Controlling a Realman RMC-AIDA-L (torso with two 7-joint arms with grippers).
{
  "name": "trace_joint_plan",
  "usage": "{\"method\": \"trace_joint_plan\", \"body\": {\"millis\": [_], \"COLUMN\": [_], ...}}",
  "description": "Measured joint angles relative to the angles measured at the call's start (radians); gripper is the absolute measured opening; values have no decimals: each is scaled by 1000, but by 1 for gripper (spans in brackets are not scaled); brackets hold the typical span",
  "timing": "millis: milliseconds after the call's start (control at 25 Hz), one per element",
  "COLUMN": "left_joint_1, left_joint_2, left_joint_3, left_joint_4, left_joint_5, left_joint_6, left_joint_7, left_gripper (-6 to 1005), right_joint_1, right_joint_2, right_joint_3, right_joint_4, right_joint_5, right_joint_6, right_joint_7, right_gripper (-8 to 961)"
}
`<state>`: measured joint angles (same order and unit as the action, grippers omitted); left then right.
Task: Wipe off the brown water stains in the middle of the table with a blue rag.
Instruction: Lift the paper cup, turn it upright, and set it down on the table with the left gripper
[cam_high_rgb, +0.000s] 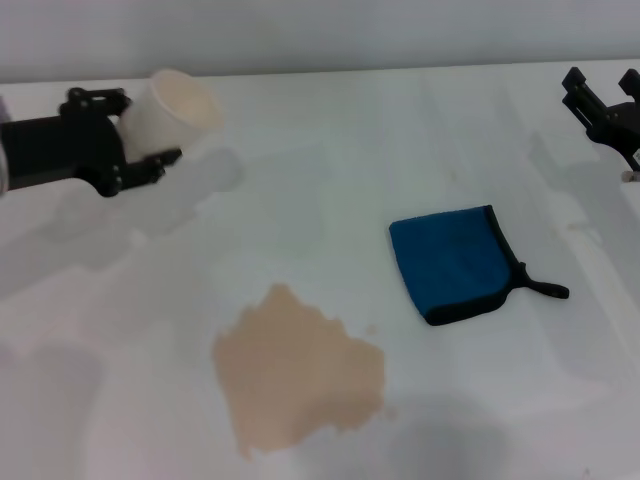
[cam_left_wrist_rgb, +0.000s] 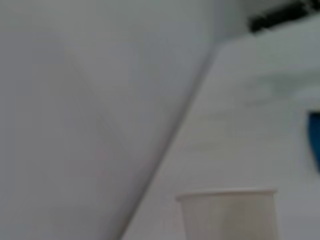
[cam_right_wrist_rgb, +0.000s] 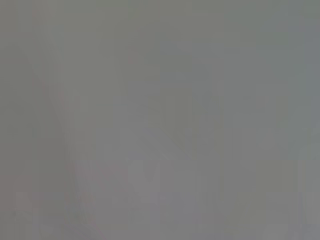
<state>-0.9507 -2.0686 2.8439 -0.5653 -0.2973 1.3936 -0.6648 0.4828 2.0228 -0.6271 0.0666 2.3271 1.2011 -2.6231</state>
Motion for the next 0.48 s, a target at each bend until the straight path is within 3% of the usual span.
{"method": "trace_joint_plan", "body": {"millis": [120,240,480], "left_joint_1": [73,187,304], "left_joint_2": [0,-1,-5], "left_joint_3": [0,0,0], "left_joint_4": [67,195,402], "left_joint_5": [-133,-360,-590], "left_joint_6": [1,-10,-81], "left_joint_7": [48,141,352], "left_gripper": [591,584,572], "right_joint_1": [0,-1,-1], "right_joint_2": [-1,-3,-4], "right_joint_3": [1,1,1], "right_joint_4": [-2,-8,-14], "right_joint_5": [0,0,0], "right_joint_6": [0,-1,-7], "right_joint_7": [0,0,0], "right_gripper": [873,873,873]}}
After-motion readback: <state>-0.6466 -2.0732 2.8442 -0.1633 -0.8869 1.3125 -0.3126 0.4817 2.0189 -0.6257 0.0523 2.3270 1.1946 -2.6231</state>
